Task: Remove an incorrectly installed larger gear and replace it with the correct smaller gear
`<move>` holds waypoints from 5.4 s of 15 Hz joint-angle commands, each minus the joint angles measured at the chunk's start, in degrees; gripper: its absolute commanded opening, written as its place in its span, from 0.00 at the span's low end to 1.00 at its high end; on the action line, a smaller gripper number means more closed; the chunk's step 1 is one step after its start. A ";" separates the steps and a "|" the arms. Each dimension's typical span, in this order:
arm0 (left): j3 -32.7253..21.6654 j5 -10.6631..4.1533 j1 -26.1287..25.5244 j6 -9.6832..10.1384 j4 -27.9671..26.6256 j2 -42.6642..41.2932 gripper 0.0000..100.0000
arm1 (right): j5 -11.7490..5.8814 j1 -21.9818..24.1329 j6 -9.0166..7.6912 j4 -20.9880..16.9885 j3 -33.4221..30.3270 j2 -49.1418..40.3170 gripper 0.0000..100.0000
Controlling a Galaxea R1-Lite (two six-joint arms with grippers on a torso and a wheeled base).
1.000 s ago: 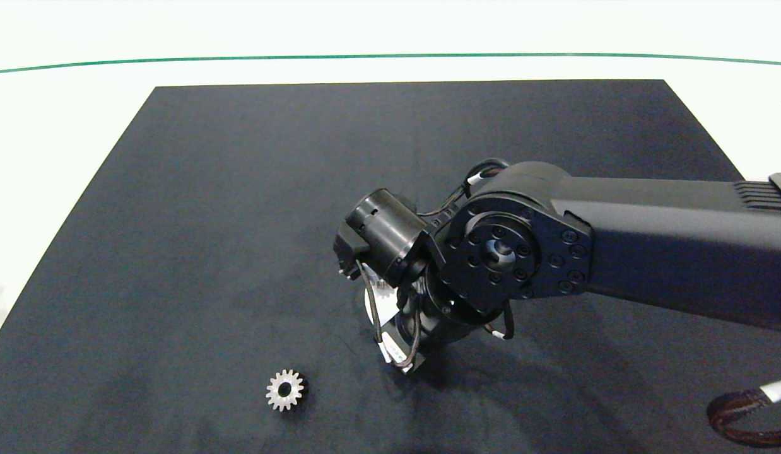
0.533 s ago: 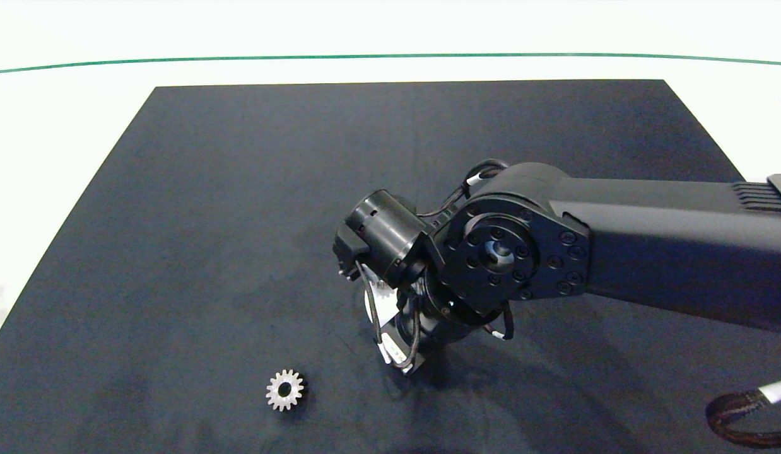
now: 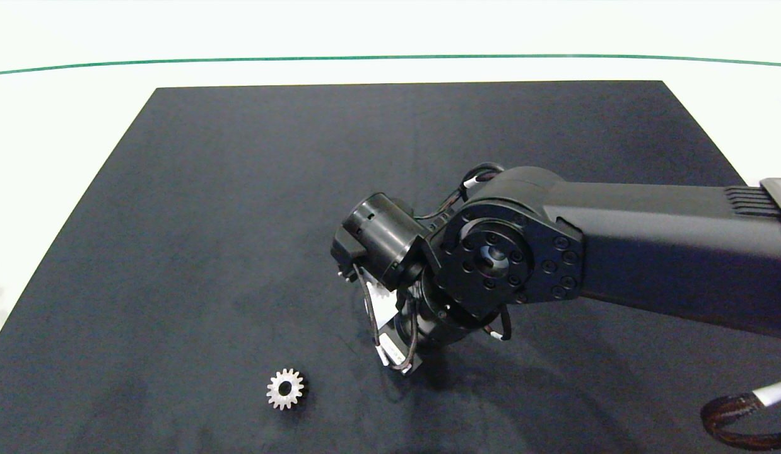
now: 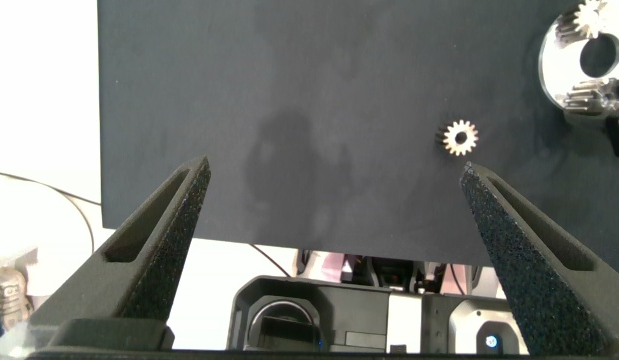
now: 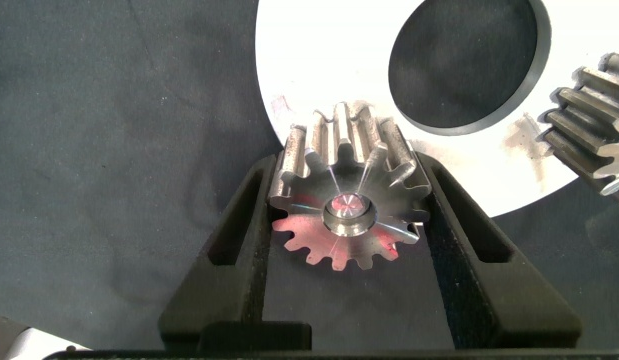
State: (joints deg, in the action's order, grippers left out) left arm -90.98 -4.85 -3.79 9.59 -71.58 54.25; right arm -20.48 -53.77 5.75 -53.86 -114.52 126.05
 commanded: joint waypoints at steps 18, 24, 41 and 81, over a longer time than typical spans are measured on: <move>0.01 -0.07 0.01 -0.01 -0.40 -0.28 1.00 | -0.53 -0.37 -0.30 -0.46 -0.07 -2.92 0.12; 0.01 -0.07 0.01 -0.01 -0.40 -0.55 1.00 | -0.97 -0.19 -0.39 -0.46 -0.07 -2.74 0.00; 0.10 -0.07 0.01 -0.01 -0.40 -0.63 1.00 | -1.14 -0.19 -0.13 -0.46 -0.07 -2.83 0.00; 0.01 0.02 0.01 -0.01 -0.40 -1.34 1.00 | -2.28 5.52 2.95 30.65 58.44 -34.03 0.00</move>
State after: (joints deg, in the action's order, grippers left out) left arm -90.98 -4.88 -3.77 9.51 -71.58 52.94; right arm -22.69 -48.42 8.66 -23.09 -56.75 90.93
